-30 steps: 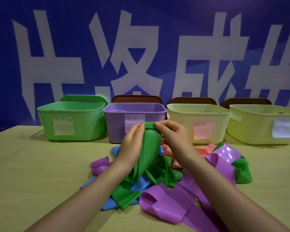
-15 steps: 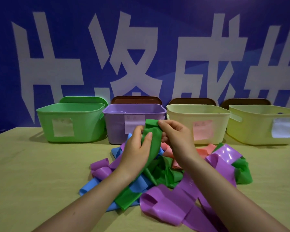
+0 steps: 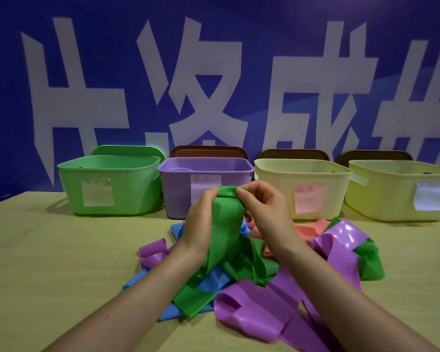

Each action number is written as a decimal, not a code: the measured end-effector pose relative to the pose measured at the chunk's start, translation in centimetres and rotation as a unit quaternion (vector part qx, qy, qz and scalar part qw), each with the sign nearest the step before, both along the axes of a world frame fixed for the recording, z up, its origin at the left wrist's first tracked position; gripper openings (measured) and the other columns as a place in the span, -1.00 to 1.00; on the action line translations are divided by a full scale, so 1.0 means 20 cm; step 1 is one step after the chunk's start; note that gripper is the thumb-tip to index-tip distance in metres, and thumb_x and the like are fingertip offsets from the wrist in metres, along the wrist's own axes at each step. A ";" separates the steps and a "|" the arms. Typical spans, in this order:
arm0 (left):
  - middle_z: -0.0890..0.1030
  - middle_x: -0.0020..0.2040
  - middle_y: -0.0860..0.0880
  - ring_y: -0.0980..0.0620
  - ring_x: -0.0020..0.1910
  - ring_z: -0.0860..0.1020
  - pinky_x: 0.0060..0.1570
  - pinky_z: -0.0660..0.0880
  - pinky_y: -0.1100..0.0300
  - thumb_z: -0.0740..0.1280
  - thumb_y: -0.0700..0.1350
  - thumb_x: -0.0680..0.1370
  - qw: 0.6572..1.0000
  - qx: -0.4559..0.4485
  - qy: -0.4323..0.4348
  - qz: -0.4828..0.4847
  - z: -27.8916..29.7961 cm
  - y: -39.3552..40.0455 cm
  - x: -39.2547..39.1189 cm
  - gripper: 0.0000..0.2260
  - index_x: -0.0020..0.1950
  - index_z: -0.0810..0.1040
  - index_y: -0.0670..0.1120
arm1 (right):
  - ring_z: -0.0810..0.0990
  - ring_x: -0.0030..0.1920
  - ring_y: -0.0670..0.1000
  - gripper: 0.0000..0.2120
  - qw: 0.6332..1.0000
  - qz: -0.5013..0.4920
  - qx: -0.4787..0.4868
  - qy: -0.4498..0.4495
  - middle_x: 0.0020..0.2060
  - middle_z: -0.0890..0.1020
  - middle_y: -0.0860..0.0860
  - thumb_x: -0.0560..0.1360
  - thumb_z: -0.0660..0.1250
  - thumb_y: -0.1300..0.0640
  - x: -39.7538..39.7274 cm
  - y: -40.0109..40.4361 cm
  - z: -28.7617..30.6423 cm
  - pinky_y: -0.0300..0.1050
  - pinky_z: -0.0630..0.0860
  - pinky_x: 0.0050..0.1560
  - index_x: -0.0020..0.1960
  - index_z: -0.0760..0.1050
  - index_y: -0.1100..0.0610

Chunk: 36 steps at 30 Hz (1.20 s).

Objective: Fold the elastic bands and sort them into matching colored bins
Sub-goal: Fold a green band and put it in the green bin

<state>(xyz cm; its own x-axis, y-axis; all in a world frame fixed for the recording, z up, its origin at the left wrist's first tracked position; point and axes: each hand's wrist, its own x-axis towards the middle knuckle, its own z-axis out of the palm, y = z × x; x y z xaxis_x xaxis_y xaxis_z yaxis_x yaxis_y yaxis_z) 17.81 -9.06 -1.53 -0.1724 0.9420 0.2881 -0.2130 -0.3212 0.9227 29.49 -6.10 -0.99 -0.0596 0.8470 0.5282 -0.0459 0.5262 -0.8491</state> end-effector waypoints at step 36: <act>0.67 0.01 -0.23 -0.15 0.02 0.63 0.12 0.51 0.03 0.24 -0.11 0.60 0.999 -0.040 -0.024 -0.014 0.01 0.04 -0.05 -0.77 0.08 0.63 -0.21 | 0.58 -0.31 -0.14 -0.82 0.985 -0.024 0.152 -0.077 -0.24 0.66 -0.04 0.50 0.36 0.33 0.02 0.00 0.00 -0.29 0.50 -0.23 -0.04 0.65 0.09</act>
<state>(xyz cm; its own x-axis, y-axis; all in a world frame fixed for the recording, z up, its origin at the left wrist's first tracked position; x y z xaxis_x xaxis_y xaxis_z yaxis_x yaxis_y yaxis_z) 16.75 -8.32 -1.40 -0.1567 0.9666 0.2027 -0.2666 -0.2391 0.9337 29.83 -6.03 -1.04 -0.1219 0.6550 0.7458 0.1022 0.7557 -0.6469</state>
